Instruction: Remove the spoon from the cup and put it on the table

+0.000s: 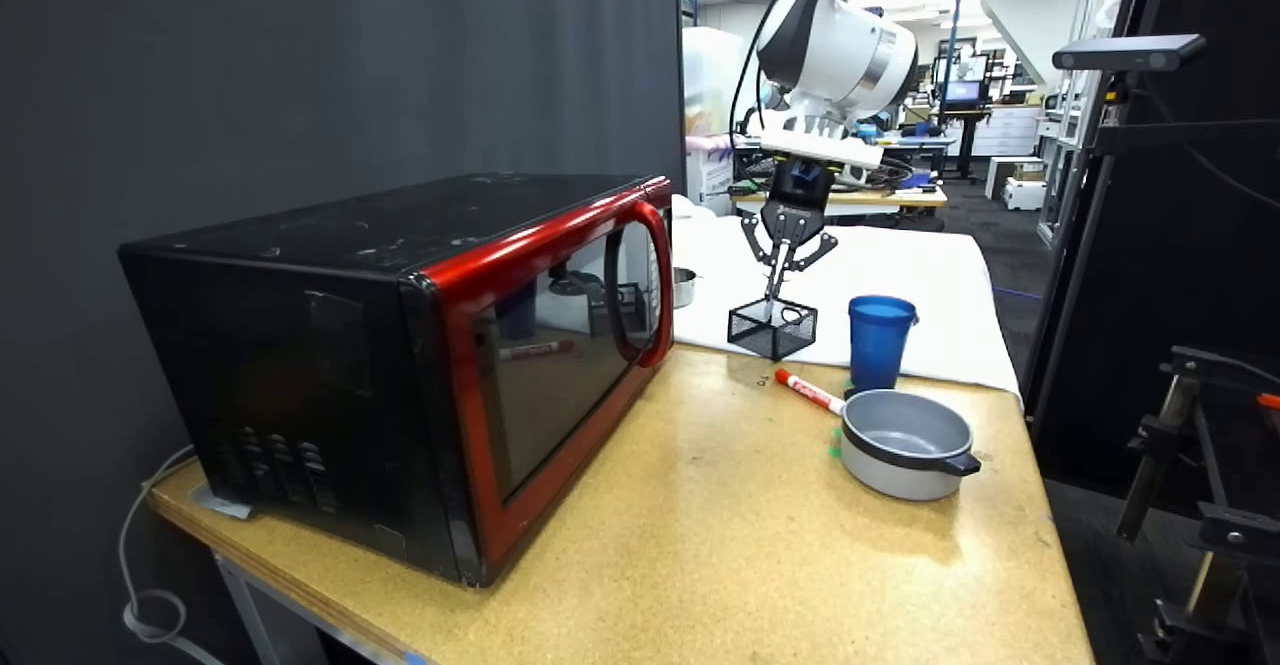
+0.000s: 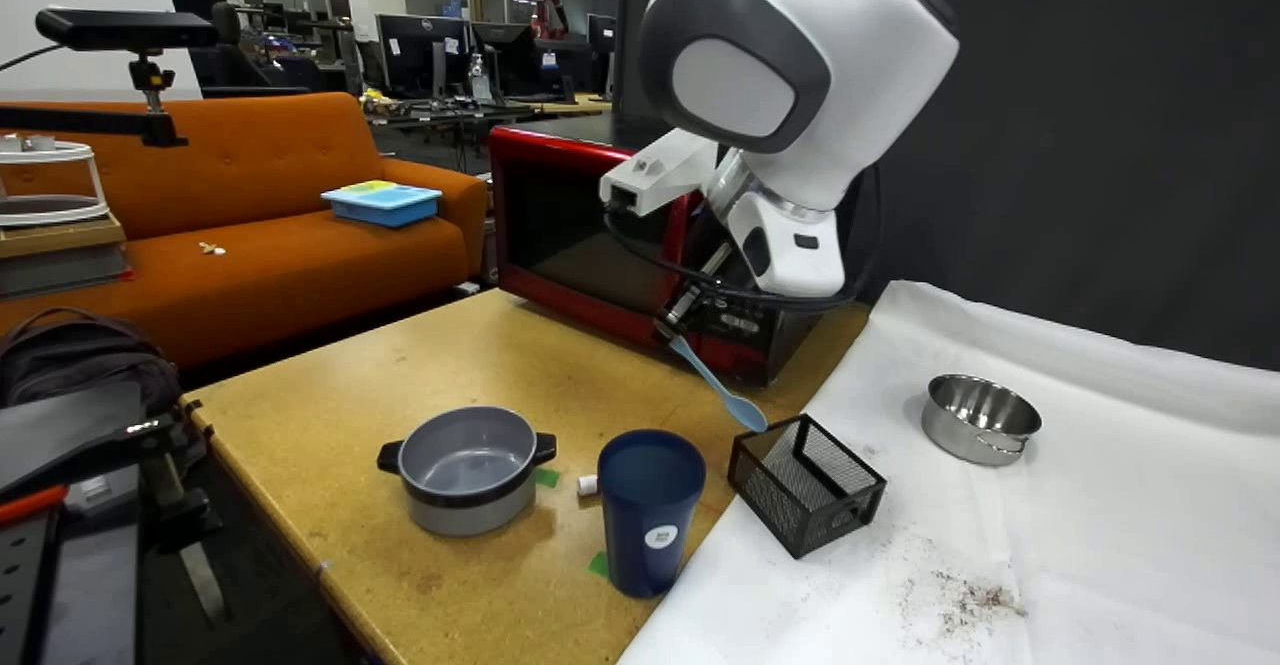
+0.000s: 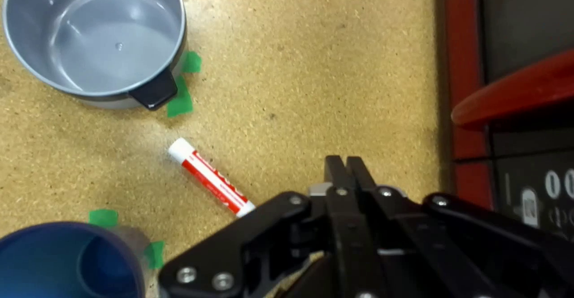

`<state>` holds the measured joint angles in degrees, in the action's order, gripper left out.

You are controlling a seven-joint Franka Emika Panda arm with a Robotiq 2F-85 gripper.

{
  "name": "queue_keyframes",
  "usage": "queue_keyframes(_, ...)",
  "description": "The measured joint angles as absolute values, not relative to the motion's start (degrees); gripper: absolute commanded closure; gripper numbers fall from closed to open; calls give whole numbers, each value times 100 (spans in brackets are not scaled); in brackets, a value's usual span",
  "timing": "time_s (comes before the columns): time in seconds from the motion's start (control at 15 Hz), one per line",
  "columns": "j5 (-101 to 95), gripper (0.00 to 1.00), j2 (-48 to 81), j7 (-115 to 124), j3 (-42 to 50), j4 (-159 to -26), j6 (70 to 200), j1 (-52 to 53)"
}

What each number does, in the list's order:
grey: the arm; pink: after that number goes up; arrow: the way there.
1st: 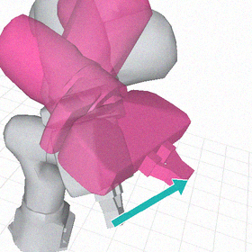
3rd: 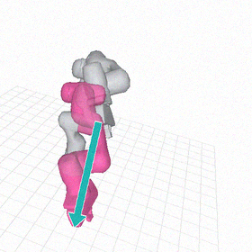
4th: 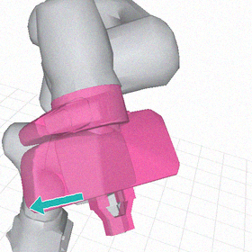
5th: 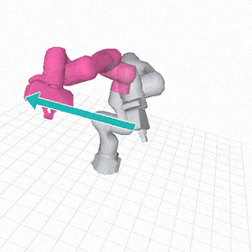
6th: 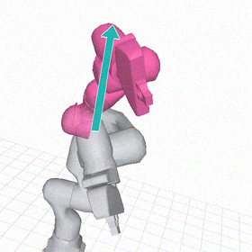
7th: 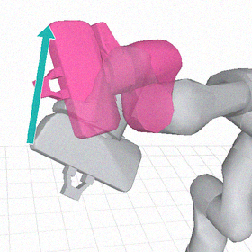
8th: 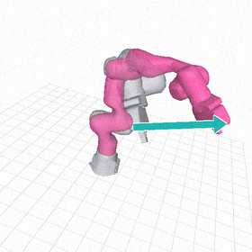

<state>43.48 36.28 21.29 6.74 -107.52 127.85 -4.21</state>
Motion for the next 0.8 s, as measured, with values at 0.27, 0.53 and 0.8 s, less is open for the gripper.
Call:
queue_keyframes(0.27, 4042, 99, 3639, 2078, 500, -11114, 13197, -48)
queue_keyframes(0.53, 3731, 99, 3833, 2145, 460, -11298, 13611, 168)
queue_keyframes(0.8, 3522, 99, 4131, 2165, 414, -11273, 13855, 208)
